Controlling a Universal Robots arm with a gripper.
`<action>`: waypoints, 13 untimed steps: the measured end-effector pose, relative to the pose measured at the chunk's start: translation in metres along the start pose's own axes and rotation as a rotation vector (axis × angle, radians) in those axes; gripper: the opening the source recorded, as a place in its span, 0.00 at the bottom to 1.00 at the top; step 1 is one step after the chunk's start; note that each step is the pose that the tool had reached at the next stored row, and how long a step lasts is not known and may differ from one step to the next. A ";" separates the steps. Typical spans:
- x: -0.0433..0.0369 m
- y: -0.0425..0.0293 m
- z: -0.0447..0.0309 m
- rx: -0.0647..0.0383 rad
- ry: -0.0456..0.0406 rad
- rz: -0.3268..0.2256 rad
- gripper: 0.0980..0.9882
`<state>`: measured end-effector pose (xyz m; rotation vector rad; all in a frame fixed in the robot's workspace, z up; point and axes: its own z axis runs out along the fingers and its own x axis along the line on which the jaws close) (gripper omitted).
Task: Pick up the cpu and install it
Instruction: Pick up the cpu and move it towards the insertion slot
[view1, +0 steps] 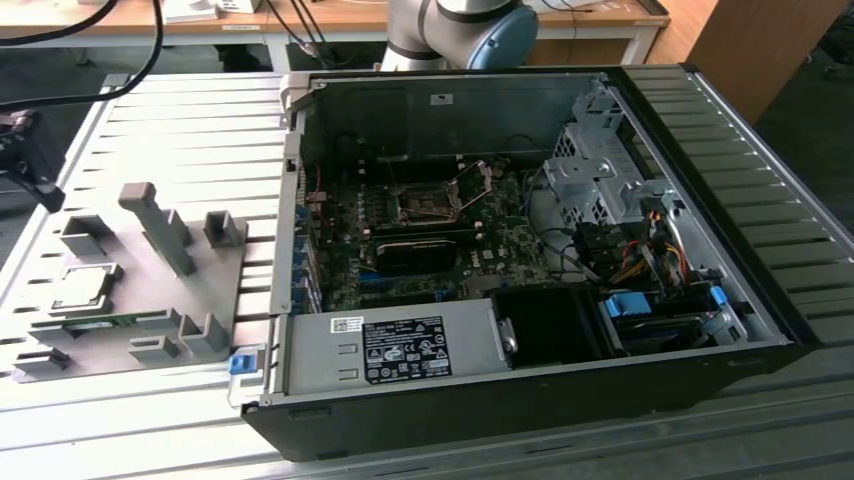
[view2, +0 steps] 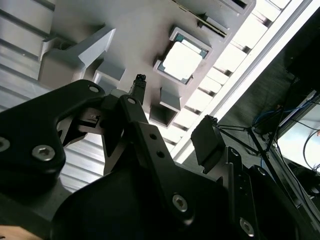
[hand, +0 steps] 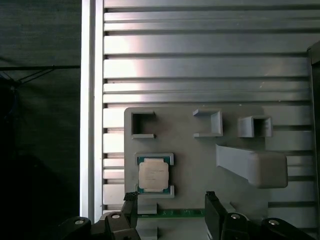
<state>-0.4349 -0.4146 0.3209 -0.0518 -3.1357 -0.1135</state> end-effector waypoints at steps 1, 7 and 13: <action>0.0000 0.0000 0.0006 0.000 0.0000 0.000 0.62; 0.0000 -0.0002 0.0034 0.000 0.0000 0.000 0.62; 0.0000 -0.0003 0.0046 0.000 0.0001 0.000 0.62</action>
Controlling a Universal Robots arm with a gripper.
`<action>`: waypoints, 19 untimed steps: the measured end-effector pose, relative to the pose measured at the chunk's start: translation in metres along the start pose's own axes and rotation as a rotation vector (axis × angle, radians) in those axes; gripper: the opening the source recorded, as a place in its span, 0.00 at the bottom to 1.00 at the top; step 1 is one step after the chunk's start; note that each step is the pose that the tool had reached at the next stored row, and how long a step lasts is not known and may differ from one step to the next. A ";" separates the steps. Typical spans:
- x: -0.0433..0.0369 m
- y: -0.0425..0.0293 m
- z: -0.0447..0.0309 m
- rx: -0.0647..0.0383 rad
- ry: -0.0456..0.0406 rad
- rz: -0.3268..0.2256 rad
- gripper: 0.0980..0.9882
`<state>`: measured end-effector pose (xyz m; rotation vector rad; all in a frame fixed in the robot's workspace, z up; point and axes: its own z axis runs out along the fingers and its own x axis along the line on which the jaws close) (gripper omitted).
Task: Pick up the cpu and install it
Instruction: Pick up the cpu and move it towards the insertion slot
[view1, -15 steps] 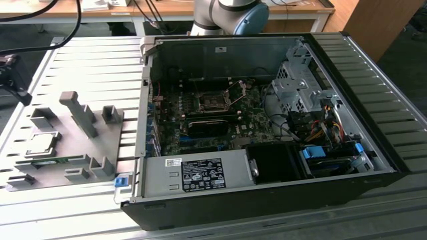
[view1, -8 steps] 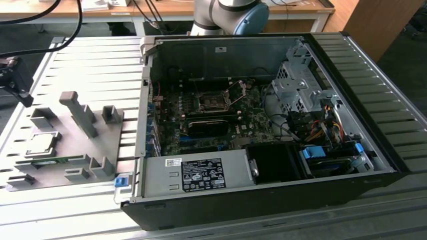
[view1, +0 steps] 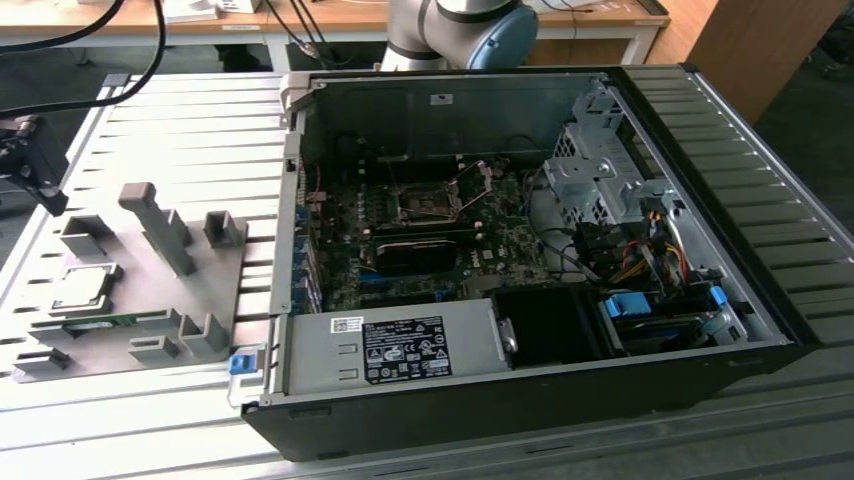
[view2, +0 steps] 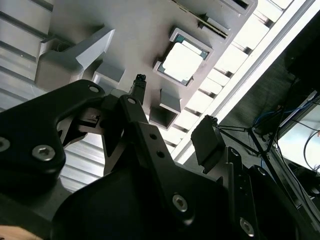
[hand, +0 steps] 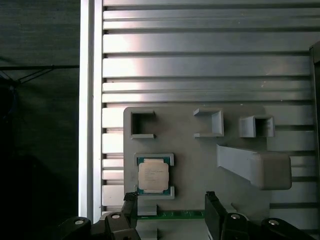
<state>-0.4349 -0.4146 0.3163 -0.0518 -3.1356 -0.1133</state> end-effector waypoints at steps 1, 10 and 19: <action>0.0000 0.0000 0.0001 0.000 0.0000 0.000 0.62; 0.0000 -0.0003 0.0037 0.007 0.0021 -0.030 0.62; 0.0013 -0.0009 0.0115 0.007 0.0067 -0.066 0.62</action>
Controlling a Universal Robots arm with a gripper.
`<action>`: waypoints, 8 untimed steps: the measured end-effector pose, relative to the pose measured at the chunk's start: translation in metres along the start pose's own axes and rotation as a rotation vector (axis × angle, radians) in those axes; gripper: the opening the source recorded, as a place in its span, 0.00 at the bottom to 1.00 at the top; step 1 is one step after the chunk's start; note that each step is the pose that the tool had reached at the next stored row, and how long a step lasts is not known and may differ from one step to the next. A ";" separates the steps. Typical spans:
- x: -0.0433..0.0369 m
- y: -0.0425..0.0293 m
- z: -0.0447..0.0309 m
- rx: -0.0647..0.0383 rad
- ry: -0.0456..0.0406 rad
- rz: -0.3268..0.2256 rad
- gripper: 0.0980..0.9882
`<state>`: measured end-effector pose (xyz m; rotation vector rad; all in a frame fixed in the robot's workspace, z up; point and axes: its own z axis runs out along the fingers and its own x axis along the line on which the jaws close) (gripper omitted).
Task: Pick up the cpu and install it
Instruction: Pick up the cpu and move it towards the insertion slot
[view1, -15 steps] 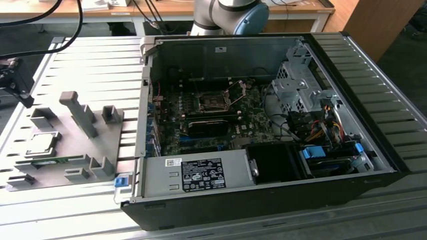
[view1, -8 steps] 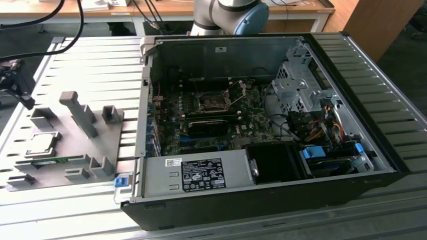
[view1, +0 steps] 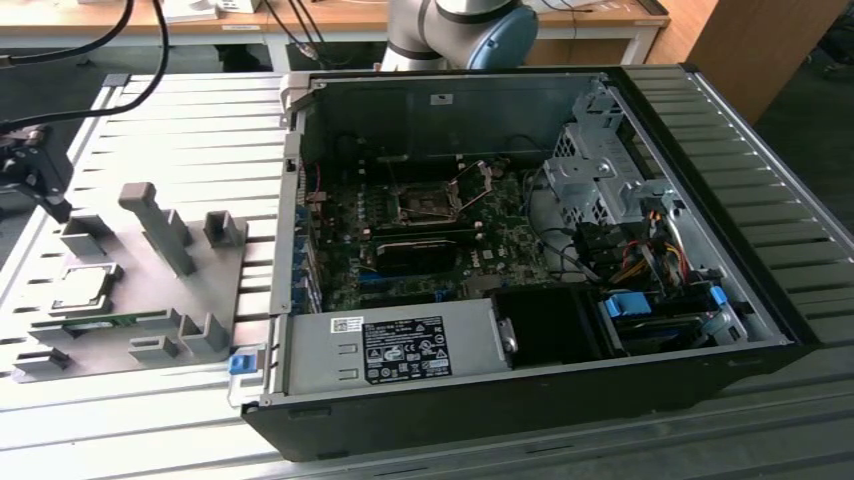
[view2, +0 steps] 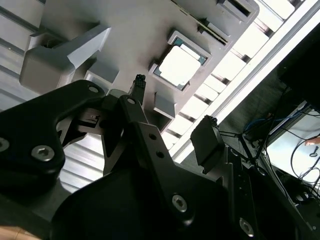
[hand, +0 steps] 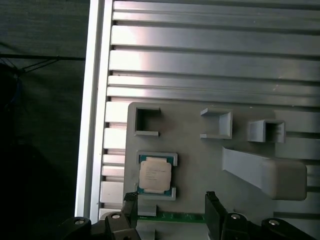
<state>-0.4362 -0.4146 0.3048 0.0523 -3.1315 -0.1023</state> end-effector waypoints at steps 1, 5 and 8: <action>0.0001 0.0000 0.0006 0.000 0.0004 0.000 0.62; 0.0001 -0.0001 0.0025 0.000 0.0023 0.000 0.62; 0.0002 -0.0002 0.0039 0.000 0.0039 0.000 0.62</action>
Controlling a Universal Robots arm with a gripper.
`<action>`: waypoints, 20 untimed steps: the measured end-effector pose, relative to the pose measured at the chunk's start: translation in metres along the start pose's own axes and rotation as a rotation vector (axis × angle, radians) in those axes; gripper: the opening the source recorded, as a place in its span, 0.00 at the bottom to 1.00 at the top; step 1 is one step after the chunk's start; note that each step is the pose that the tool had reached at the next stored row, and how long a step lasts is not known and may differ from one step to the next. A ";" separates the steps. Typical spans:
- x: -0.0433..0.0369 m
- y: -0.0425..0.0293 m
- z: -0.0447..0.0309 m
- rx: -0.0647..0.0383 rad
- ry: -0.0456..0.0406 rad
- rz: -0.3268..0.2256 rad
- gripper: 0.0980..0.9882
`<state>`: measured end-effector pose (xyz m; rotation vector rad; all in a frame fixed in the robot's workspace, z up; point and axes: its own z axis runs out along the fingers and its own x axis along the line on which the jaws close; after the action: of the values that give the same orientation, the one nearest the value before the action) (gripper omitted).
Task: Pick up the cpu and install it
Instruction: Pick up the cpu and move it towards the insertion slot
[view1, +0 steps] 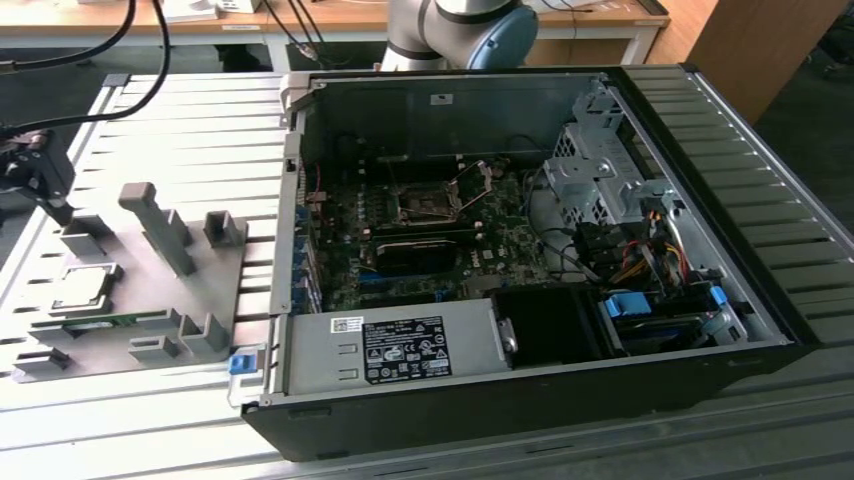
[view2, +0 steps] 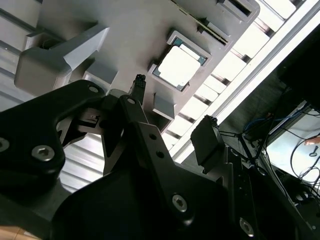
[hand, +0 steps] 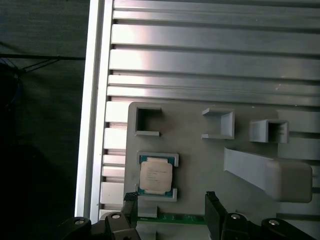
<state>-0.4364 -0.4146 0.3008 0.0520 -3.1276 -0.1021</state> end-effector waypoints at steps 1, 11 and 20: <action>0.0000 0.0000 0.0005 0.000 0.0007 0.000 0.62; -0.0001 -0.0003 0.0054 0.000 0.0073 0.000 0.62; -0.0001 -0.0006 0.0092 0.000 0.0125 0.001 0.76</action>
<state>-0.4364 -0.4146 0.2916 0.0511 -3.1151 -0.1021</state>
